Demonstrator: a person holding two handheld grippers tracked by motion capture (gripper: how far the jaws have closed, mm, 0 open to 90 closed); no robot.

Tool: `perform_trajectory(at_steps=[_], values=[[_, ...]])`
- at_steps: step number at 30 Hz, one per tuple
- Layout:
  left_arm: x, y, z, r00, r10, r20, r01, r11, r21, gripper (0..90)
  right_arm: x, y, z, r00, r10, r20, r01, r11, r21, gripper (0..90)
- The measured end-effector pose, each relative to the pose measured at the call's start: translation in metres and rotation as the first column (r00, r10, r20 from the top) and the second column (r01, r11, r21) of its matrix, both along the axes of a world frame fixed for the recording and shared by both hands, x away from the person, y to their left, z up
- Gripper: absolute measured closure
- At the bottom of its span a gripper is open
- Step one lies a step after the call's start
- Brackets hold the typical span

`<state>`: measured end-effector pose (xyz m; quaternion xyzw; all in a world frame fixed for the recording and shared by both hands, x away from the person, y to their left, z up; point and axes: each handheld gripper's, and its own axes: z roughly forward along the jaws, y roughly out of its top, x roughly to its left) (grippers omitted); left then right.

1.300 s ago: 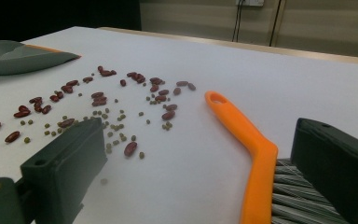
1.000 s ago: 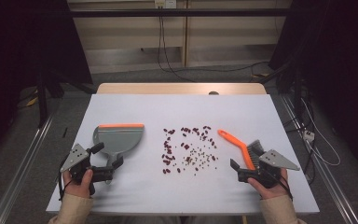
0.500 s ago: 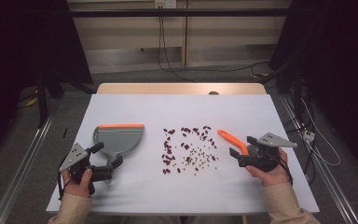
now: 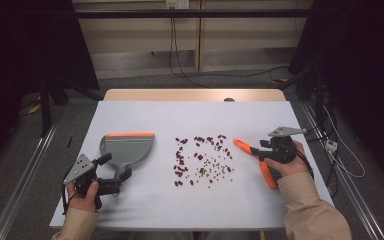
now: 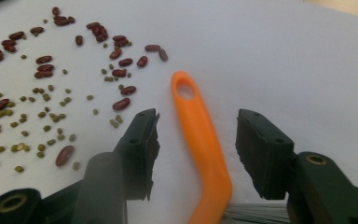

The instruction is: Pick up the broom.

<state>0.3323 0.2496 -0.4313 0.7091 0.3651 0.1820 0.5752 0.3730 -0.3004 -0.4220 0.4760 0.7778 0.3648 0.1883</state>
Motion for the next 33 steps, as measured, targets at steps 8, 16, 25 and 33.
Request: perform_trajectory(at_steps=[8,16,25,33], values=[[0.0,0.0,-0.001,1.0,-0.005,-0.002,0.005,1.0,0.001,2.5,0.012,-0.003,-0.01,0.9934,-0.011,-0.114,0.007,1.0,-0.031,57.7],[0.001,-0.001,-0.002,0.9999,-0.009,-0.007,0.009,1.0,0.0,2.5,0.02,-0.004,-0.016,0.9808,0.008,-0.195,-0.021,0.998,-0.062,64.0],[0.001,-0.001,-0.003,0.9999,-0.007,-0.014,0.007,1.0,0.002,2.5,0.037,0.004,-0.022,0.9574,0.085,-0.276,-0.135,0.977,-0.166,65.2],[0.002,-0.005,-0.002,0.9998,-0.016,-0.009,0.016,0.9998,0.012,2.5,0.045,0.003,-0.021,0.9411,0.076,-0.329,-0.131,0.98,-0.148,70.7]])
